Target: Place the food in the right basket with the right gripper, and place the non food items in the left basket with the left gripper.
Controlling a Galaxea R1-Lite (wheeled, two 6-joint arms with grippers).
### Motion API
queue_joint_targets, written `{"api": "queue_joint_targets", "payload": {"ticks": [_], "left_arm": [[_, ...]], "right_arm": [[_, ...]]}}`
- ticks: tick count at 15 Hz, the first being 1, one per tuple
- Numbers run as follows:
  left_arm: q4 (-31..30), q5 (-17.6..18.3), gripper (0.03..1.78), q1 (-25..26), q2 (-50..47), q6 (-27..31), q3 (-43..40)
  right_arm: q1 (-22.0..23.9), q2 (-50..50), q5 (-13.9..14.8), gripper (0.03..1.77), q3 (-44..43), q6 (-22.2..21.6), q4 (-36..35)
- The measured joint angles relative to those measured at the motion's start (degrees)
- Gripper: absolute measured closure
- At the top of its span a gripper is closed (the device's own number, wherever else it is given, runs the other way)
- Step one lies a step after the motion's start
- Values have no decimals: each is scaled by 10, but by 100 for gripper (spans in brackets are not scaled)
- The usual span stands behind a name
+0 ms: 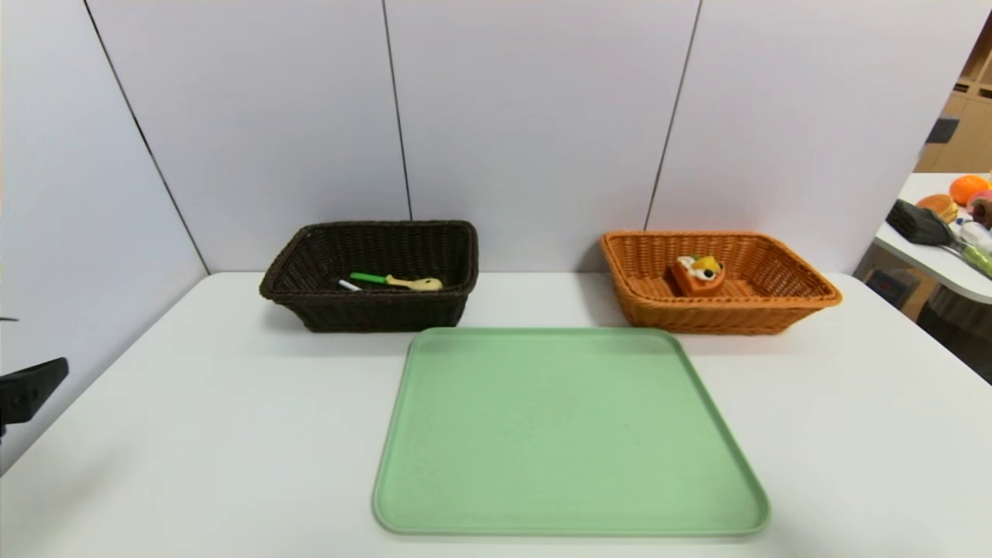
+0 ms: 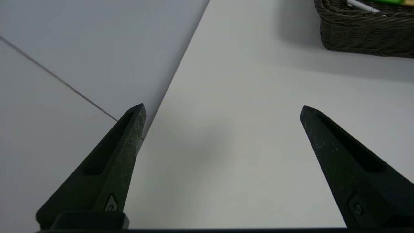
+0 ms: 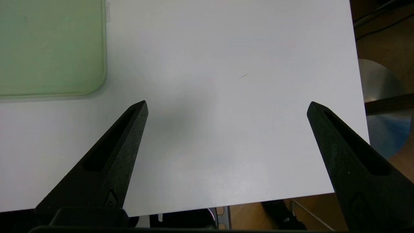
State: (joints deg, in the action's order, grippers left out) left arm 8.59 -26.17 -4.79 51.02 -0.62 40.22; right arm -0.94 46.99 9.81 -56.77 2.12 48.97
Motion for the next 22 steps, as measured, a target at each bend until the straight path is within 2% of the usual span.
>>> {"api": "queue_joint_targets", "payload": {"ticks": [4,6,9,14,16,18,19,20,22], "left_arm": [[-10,-57,12,4,-119,2,-59],[-12,-69,12,5,-175,3,-87],[-12,-61,12,5,-256,9,-132],[-27,-30,12,23,-367,23,-208],[-19,-1,12,31,-410,29,-229],[-10,72,12,36,-449,40,-242],[-11,104,12,37,-466,50,-251],[-14,121,12,38,-482,57,-267],[-52,139,12,38,-499,74,-300]], "right_arm": [[-1,-139,-4,10,63,-3,-8],[-1,-189,-5,10,85,-2,-17],[1,-254,0,10,124,1,-59],[10,-342,2,10,161,26,-70],[11,-374,0,10,177,31,-82],[11,-407,-1,10,210,47,-130],[11,-424,-2,10,235,63,-165],[10,-438,-1,10,264,79,-210],[10,-455,-1,10,335,97,-335]]}}
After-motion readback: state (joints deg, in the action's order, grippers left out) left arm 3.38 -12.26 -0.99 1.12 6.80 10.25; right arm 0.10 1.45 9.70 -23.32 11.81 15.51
